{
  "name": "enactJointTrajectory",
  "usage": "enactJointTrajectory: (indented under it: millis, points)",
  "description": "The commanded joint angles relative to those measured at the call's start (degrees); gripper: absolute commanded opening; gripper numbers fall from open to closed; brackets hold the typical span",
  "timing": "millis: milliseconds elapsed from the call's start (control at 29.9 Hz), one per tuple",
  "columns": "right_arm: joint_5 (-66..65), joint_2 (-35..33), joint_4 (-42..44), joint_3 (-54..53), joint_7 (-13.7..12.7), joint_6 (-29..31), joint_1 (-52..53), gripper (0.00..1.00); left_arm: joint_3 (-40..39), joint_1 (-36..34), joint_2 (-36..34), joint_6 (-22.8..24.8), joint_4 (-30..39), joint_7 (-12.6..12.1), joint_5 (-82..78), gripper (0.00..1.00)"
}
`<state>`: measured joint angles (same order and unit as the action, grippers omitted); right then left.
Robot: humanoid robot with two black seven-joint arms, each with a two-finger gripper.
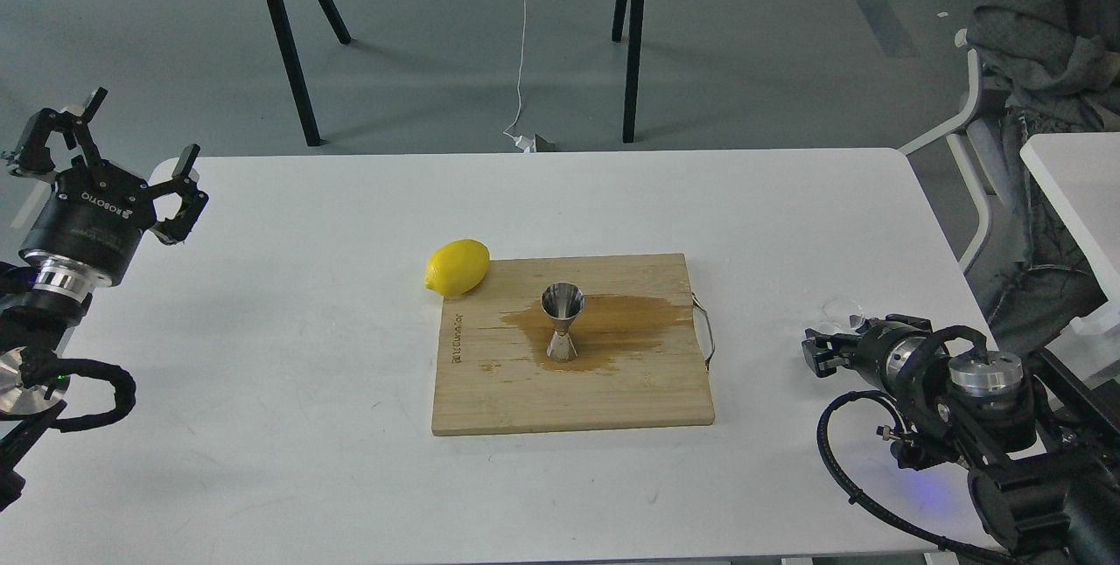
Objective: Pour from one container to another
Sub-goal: 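Lower the right gripper to the small clear glass and grasp it, then lift the clear glass with the right gripper and carry it over the jigger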
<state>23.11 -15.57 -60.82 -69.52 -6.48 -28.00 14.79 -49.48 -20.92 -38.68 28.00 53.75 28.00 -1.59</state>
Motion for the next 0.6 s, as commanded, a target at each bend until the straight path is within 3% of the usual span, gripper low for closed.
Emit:
enactJointTrajectory:
  millis: [0,234,569]
  points:
    - [0.00,0.02,0.00,0.00,0.07,0.00,-0.03,0.58,0.00,0.00,0.01,0.00,-0.05,0.00,0.00,0.97]
    - [0.00,0.02,-0.08,0.00,0.07,0.00,-0.03,0.50,0.00,0.00,0.01,0.00,-0.05,0.00,0.00,0.97]
    - [0.00,-0.07,0.00,0.17,0.15,0.75,-0.11,0.46,0.09,0.35,0.01,0.00,-0.75,0.00,0.00,0.97]
